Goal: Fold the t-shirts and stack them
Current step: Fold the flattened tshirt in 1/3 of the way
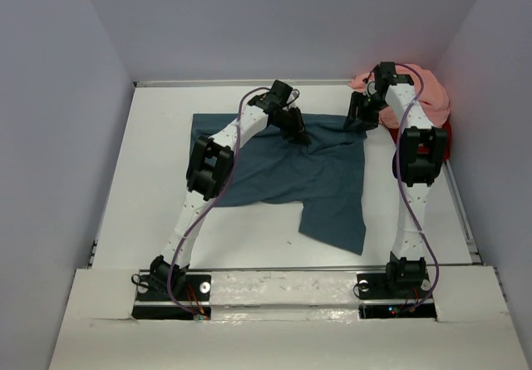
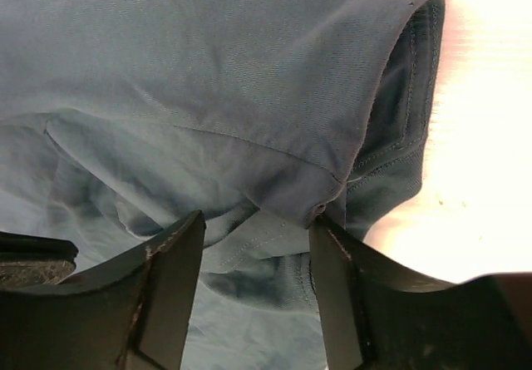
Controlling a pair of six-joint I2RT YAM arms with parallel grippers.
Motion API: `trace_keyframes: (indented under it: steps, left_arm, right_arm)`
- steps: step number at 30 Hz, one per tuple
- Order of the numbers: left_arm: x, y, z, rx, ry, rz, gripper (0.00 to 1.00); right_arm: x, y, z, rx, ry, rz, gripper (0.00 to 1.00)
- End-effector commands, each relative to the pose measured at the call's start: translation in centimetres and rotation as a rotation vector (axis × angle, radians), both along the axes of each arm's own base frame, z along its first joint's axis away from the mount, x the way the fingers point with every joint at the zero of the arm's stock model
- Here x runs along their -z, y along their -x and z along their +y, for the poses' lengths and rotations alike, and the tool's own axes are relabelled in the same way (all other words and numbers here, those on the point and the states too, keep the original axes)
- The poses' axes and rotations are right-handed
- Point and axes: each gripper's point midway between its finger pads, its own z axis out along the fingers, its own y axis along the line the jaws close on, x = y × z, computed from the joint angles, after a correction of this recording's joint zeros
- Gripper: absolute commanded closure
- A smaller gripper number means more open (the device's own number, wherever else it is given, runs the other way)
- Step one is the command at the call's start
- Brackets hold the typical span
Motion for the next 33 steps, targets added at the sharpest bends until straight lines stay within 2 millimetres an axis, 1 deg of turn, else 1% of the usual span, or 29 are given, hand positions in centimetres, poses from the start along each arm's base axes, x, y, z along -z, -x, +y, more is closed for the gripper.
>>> trace_keyframes:
  steps: [1,6,9,12,13,17,18,20,21,24,26,27,28,29,30,31,33]
  left_arm:
    - [-2.0,-0.3,-0.4,0.019,0.041,-0.026,0.76]
    - [-2.1,-0.4,-0.4,0.015,0.044,-0.028,0.76]
    - [-2.0,-0.4,-0.4,0.015,0.046,-0.023,0.76]
    - [-2.0,-0.4,-0.6,0.016,0.047,-0.026,0.76]
    - [-2.0,-0.5,-0.5,0.016,0.048,-0.024,0.76]
    - [-1.9,-0.5,-0.4,0.016,0.041,-0.024,0.76]
    - [-1.8,-0.5,-0.3,0.015,0.039,-0.024,0.76]
    - [-1.8,-0.5,-0.3,0.015,0.038,-0.024,0.76]
    - [-1.8,-0.5,-0.3,0.015,0.039,-0.024,0.76]
    - [-1.8,-0.6,-0.4,0.016,0.043,-0.022,0.76]
    - [-1.8,-0.7,-0.4,0.014,0.042,-0.024,0.76]
    - [-1.9,-0.7,-0.4,0.014,0.043,-0.026,0.76]
    - [-1.7,-0.7,-0.3,0.012,0.042,-0.023,0.76]
    - [-1.7,-0.8,-0.2,0.011,0.041,-0.023,0.76]
    - [-1.7,-0.8,-0.2,0.011,0.041,-0.023,0.76]
    - [-1.7,-0.8,-0.2,0.011,0.040,-0.021,0.76]
    - [-1.6,-0.9,-0.2,0.009,0.042,-0.020,0.76]
  right_arm:
    - [-0.8,-1.0,0.0,-0.007,-0.017,-0.046,0.40]
    - [-1.7,-0.7,0.2,-0.007,-0.032,-0.052,0.41]
    - [-1.7,-0.3,0.4,-0.006,-0.039,-0.042,0.41]
    - [-1.5,-0.1,0.5,-0.008,-0.045,-0.040,0.42]
    - [-0.9,0.1,0.5,-0.007,-0.047,-0.028,0.42]
    - [-0.2,0.4,0.8,-0.010,-0.064,-0.004,0.42]
    - [-0.1,0.5,1.2,-0.018,-0.063,-0.003,0.42]
    - [-0.1,0.4,1.2,-0.017,-0.062,-0.006,0.42]
    - [-0.1,0.4,1.7,-0.023,-0.063,-0.006,0.42]
    - [-0.1,0.0,1.7,-0.020,-0.066,-0.009,0.42]
    - [-0.1,-0.1,1.8,-0.022,-0.068,-0.006,0.50]
    - [-0.1,-0.2,1.8,-0.023,-0.068,-0.005,0.60]
    - [0.0,-0.2,1.8,-0.024,-0.069,-0.002,0.85]
    - [0.0,-0.2,1.8,-0.024,-0.069,-0.001,0.85]
    - [-0.2,-0.2,1.8,-0.025,-0.069,-0.004,0.89]
    - [-0.3,-0.2,1.8,-0.025,-0.069,-0.006,0.91]
    - [-0.4,-0.2,1.7,-0.026,-0.067,-0.007,1.00]
